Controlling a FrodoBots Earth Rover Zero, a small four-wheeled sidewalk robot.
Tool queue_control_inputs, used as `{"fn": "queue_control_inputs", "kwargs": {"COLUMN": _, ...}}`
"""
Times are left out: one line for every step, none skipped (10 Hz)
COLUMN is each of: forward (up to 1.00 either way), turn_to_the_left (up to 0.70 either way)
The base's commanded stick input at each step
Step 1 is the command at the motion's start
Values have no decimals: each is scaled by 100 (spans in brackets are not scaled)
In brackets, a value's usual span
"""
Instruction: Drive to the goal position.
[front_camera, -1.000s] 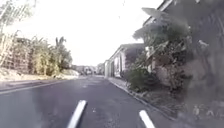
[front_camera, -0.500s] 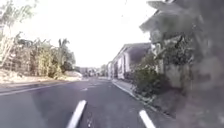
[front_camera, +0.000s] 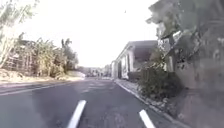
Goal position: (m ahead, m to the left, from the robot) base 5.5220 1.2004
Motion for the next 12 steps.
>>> {"fn": "queue_control_inputs", "kwargs": {"forward": 85, "turn_to_the_left": 0}}
{"fn": "queue_control_inputs", "kwargs": {"forward": 85, "turn_to_the_left": 0}}
{"fn": "queue_control_inputs", "kwargs": {"forward": 85, "turn_to_the_left": 0}}
{"fn": "queue_control_inputs", "kwargs": {"forward": 85, "turn_to_the_left": 0}}
{"fn": "queue_control_inputs", "kwargs": {"forward": 85, "turn_to_the_left": 0}}
{"fn": "queue_control_inputs", "kwargs": {"forward": 85, "turn_to_the_left": 0}}
{"fn": "queue_control_inputs", "kwargs": {"forward": 85, "turn_to_the_left": 0}}
{"fn": "queue_control_inputs", "kwargs": {"forward": 85, "turn_to_the_left": 0}}
{"fn": "queue_control_inputs", "kwargs": {"forward": 85, "turn_to_the_left": 0}}
{"fn": "queue_control_inputs", "kwargs": {"forward": 85, "turn_to_the_left": 0}}
{"fn": "queue_control_inputs", "kwargs": {"forward": 85, "turn_to_the_left": 0}}
{"fn": "queue_control_inputs", "kwargs": {"forward": 85, "turn_to_the_left": 0}}
